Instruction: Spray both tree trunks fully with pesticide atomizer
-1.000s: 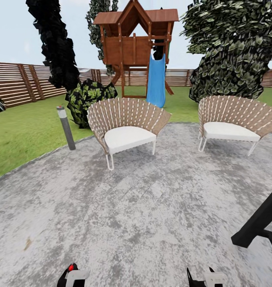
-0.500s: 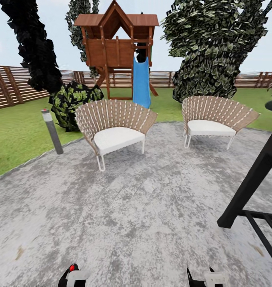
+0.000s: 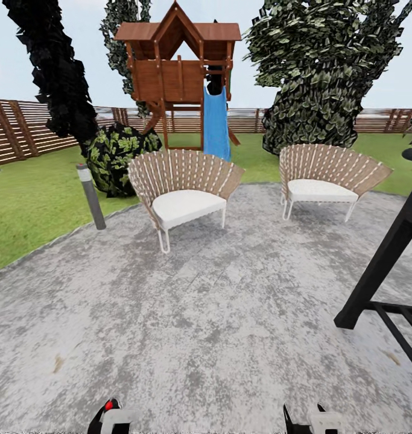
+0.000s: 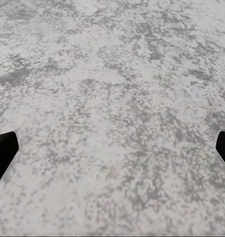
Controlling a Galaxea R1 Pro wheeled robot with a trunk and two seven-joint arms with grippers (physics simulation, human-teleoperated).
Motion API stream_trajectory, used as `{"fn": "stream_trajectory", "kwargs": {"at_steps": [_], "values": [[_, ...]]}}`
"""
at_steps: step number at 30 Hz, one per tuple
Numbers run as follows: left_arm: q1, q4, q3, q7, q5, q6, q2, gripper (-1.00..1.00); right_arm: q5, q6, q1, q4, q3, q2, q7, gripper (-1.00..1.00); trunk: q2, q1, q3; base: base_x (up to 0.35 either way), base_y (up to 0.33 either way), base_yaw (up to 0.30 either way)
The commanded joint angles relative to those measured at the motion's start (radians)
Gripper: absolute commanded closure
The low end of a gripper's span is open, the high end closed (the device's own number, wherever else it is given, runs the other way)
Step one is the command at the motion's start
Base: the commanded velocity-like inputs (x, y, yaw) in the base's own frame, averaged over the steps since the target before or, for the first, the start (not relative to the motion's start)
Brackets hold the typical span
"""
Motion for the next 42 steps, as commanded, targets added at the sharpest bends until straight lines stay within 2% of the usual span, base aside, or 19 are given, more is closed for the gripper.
{"fn": "stream_trajectory", "kwargs": {"at_steps": [1, 9, 30, 42], "values": [[0.0, 0.0, 0.0, 0.0, 0.0, 0.0, 0.0, 1.0, 0.0, 0.0, 0.0, 0.0, 0.0, 0.0, 0.0, -1.0, 0.0, 0.0, 0.0, -0.23, 0.241, 0.0], [0.004, 0.0, -0.001, 0.0, -0.002, 0.0, 0.0, 1.0, 0.001, 0.0, 0.0, 0.001, 0.0, 0.0, 0.001, -1.0, 0.0, 0.0, 0.0, -0.23, 0.241, -0.079], [0.005, 0.0, 0.0, 0.001, -0.003, 0.0, 0.0, 1.0, 0.001, 0.0, 0.0, 0.002, 0.001, 0.0, 0.003, -1.0, 0.0, 0.0, 0.0, -0.229, 0.238, -0.254], [0.005, 0.0, -0.001, 0.002, -0.003, 0.0, -0.001, 1.0, 0.001, 0.0, 0.0, 0.002, 0.001, 0.0, 0.003, -1.0, 0.0, 0.0, 0.0, -0.04, 0.037, -0.26]]}}
